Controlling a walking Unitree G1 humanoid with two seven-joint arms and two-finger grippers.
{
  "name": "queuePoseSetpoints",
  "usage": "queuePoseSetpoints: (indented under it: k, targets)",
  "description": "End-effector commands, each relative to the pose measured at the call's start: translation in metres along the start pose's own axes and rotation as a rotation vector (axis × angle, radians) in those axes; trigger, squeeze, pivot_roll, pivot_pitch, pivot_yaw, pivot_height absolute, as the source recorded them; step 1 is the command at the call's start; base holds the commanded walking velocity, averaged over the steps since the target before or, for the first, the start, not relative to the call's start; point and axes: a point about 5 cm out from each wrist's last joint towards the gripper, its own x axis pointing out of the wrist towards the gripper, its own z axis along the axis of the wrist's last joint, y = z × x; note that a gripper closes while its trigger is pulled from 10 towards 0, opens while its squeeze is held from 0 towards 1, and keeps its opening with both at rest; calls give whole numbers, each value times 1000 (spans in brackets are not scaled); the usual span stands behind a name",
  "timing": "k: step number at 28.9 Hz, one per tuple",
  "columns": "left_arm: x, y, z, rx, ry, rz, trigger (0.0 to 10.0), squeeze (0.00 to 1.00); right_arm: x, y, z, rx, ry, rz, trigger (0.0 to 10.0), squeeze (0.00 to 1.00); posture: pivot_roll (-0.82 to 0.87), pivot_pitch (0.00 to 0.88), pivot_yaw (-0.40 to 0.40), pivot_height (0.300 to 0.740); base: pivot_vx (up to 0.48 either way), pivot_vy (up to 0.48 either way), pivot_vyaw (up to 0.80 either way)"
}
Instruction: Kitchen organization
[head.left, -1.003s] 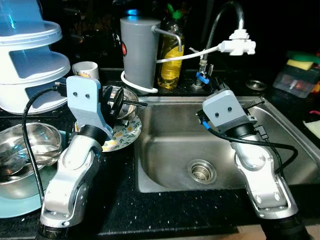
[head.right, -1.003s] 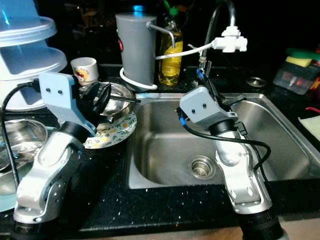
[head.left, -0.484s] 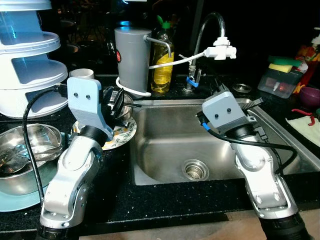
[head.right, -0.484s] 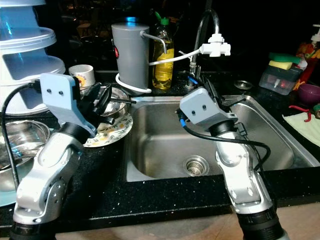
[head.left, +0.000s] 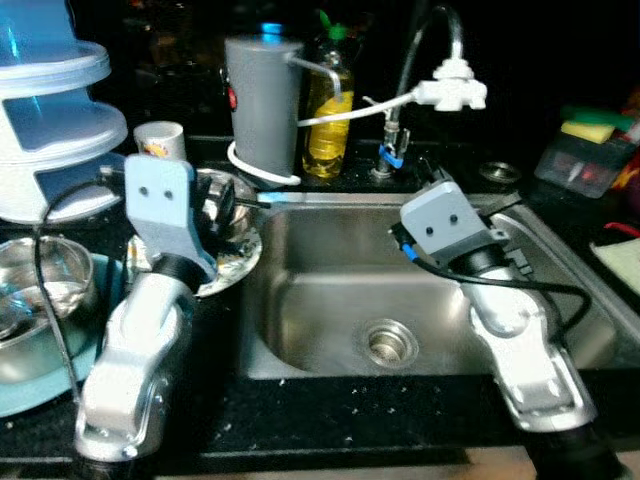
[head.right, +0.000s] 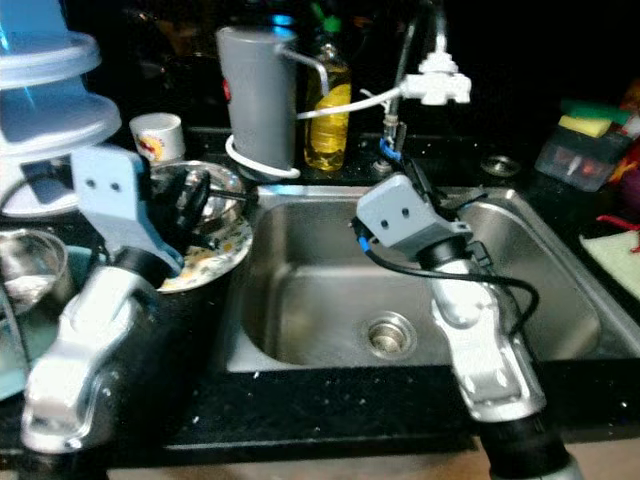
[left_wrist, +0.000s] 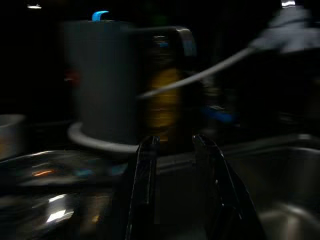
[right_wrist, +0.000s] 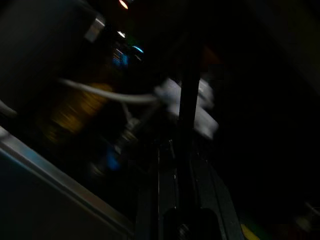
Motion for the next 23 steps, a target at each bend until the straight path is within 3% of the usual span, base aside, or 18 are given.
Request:
queuePoseSetpoints:
  k: [1, 9, 18, 20, 23]
  targets:
    - [-2, 1, 0, 3, 7, 0, 10000, 0, -1, -1, -1, -5, 0, 2, 10000, 0, -57, 66, -59, 740, 0, 0, 0]
    - [1, -4, -9, 82, 82, -102, 10000, 0, 8, 2, -1, 13, -29, 38, 10000, 0, -55, 74, -62, 740, 0, 0, 0]
    - [16, -8, -2, 226, 83, -312, 10000, 0, 27, 20, -20, 76, -30, 207, 10000, 0, -40, 95, -71, 740, 0, 0, 0]
    - [17, -13, 6, 299, 92, -454, 10000, 0, 34, 31, -39, 74, 48, 310, 10000, 0, -38, 100, -67, 740, 0, 0, 0]
    - [17, -14, 8, 309, 104, -494, 10000, 0, 35, 37, -50, 74, 96, 356, 10000, 0, -38, 102, -65, 740, 0, 0, 0]
